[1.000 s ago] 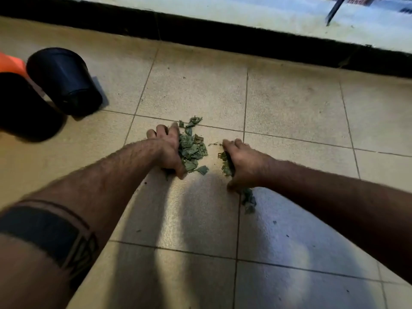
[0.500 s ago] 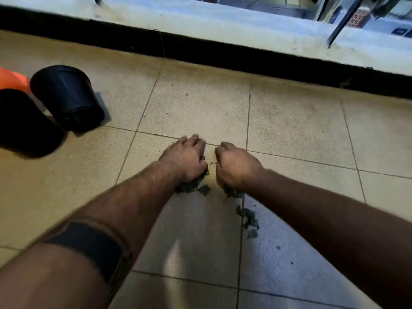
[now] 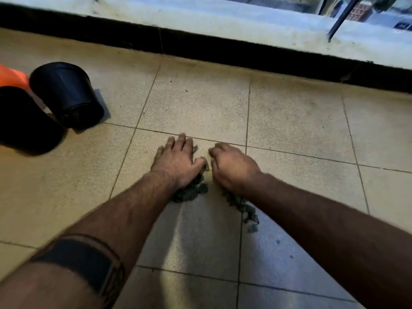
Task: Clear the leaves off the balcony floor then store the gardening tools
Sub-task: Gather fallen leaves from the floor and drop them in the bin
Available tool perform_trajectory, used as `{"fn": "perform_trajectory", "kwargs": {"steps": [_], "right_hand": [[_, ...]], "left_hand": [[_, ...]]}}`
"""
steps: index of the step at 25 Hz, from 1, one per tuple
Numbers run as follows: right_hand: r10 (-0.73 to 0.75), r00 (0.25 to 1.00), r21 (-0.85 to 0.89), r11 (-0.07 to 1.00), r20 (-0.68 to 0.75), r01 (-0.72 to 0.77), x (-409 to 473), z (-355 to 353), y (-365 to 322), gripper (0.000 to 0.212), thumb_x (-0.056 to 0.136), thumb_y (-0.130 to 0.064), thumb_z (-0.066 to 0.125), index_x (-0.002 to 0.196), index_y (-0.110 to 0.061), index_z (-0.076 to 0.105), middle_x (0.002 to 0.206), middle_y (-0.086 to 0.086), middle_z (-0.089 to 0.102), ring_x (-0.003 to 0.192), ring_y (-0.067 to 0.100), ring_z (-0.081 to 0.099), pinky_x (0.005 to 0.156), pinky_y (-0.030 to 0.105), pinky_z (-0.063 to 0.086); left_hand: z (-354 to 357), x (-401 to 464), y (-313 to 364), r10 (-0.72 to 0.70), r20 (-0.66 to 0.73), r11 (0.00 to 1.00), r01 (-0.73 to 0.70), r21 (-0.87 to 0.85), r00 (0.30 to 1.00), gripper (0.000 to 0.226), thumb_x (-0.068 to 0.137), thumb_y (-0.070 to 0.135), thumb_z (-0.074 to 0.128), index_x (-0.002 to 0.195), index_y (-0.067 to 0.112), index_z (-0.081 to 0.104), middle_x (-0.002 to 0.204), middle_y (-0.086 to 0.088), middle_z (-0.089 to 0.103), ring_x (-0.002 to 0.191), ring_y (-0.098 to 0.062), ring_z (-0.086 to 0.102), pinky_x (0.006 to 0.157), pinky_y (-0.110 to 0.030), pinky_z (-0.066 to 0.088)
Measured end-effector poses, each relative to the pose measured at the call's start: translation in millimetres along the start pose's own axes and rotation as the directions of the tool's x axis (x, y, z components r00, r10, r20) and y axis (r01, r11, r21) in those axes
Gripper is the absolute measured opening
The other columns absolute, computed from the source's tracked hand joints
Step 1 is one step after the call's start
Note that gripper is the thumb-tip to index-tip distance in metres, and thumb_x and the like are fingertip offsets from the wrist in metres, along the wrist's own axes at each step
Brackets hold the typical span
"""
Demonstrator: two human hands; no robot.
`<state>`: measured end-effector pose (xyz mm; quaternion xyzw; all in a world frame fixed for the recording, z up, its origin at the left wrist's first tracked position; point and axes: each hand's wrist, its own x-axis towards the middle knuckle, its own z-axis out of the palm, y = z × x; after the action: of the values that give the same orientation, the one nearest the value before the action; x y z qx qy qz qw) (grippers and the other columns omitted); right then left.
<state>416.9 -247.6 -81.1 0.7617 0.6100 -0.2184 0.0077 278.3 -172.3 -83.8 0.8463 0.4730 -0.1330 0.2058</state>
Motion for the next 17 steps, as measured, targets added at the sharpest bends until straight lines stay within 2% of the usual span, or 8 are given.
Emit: {"fn": "perform_trajectory", "kwargs": {"steps": [3,5,7,8,10,12,14,17], "right_hand": [[-0.097,0.995,-0.065,0.993,0.009,0.097,-31,3,3,0.040,0.103,-0.026,0.043,0.142,-0.022,0.052,0.145,0.001,0.050,0.128,0.024,0.051,0.099,0.041,0.050],[-0.051,0.999,-0.069,0.996,-0.001,0.051,-48,0,12,0.038,0.103,-0.023,0.044,0.140,-0.023,0.054,0.140,-0.001,0.055,0.120,0.021,0.056,0.091,0.037,0.050],[0.041,0.998,-0.035,0.998,-0.038,-0.042,-43,-4,10,0.040,0.103,-0.022,0.045,0.143,-0.023,0.050,0.141,0.001,0.055,0.121,0.021,0.056,0.095,0.039,0.050],[0.050,0.997,-0.008,0.999,-0.052,-0.050,-34,-6,5,0.045,0.103,-0.022,0.046,0.147,-0.022,0.046,0.149,0.003,0.050,0.129,0.023,0.051,0.103,0.042,0.048],[-0.038,0.999,-0.021,0.999,0.015,0.038,-15,-10,-10,0.059,0.101,-0.021,0.049,0.158,-0.022,0.032,0.165,0.004,0.029,0.150,0.025,0.030,0.120,0.046,0.032],[-0.158,0.978,-0.116,0.978,0.134,0.174,-9,-10,-17,0.063,0.101,-0.023,0.050,0.160,-0.024,0.027,0.169,0.000,0.019,0.155,0.024,0.019,0.125,0.046,0.024],[-0.222,0.964,-0.222,0.942,0.147,0.251,-25,-6,-2,0.061,0.103,-0.021,0.048,0.160,-0.027,0.027,0.169,-0.003,0.022,0.154,0.022,0.022,0.123,0.045,0.026],[-0.253,0.947,-0.258,0.918,0.200,0.300,-65,-5,31,0.059,0.103,-0.016,0.047,0.159,-0.028,0.030,0.167,-0.004,0.027,0.152,0.018,0.029,0.121,0.040,0.032]], "left_hand": [[7,-28,-9,0.062,-0.035,0.995,-0.064,-0.071,0.997,0.062,0.101,0.048,0.036,0.155,0.018,0.033,0.165,-0.006,0.024,0.149,-0.023,0.025,0.122,-0.038,0.020],[11,-46,-17,0.102,-0.087,0.994,-0.105,-0.032,0.991,0.054,0.099,0.048,0.039,0.146,0.022,0.043,0.157,-0.002,0.036,0.144,-0.021,0.031,0.123,-0.040,0.020],[9,-45,-17,0.150,-0.126,0.989,-0.150,0.010,0.981,0.057,0.097,0.050,0.040,0.148,0.025,0.038,0.159,-0.001,0.031,0.149,-0.022,0.022,0.126,-0.047,0.010],[7,-39,-13,0.153,-0.115,0.988,-0.154,0.005,0.981,0.062,0.096,0.050,0.040,0.153,0.027,0.031,0.164,-0.001,0.022,0.153,-0.023,0.012,0.126,-0.050,0.005],[1,-27,-1,0.118,-0.039,0.993,-0.118,0.004,0.992,0.069,0.096,0.053,0.037,0.158,0.028,0.021,0.169,0.001,0.008,0.156,-0.025,0.000,0.125,-0.055,0.000],[-2,-28,1,0.080,0.036,0.994,-0.082,0.071,0.996,0.070,0.095,0.060,0.032,0.157,0.029,0.024,0.169,0.001,0.008,0.156,-0.027,0.001,0.123,-0.059,0.000],[4,-47,-13,0.086,0.097,0.992,-0.094,0.081,0.992,0.072,0.092,0.068,0.028,0.156,0.034,0.027,0.168,0.002,0.012,0.154,-0.026,0.009,0.123,-0.058,0.006],[10,-77,-39,0.140,0.166,0.989,-0.146,0.029,0.976,0.093,0.075,0.080,0.016,0.156,0.036,0.026,0.169,0.005,0.010,0.154,-0.020,0.012,0.123,-0.052,0.017]]}}
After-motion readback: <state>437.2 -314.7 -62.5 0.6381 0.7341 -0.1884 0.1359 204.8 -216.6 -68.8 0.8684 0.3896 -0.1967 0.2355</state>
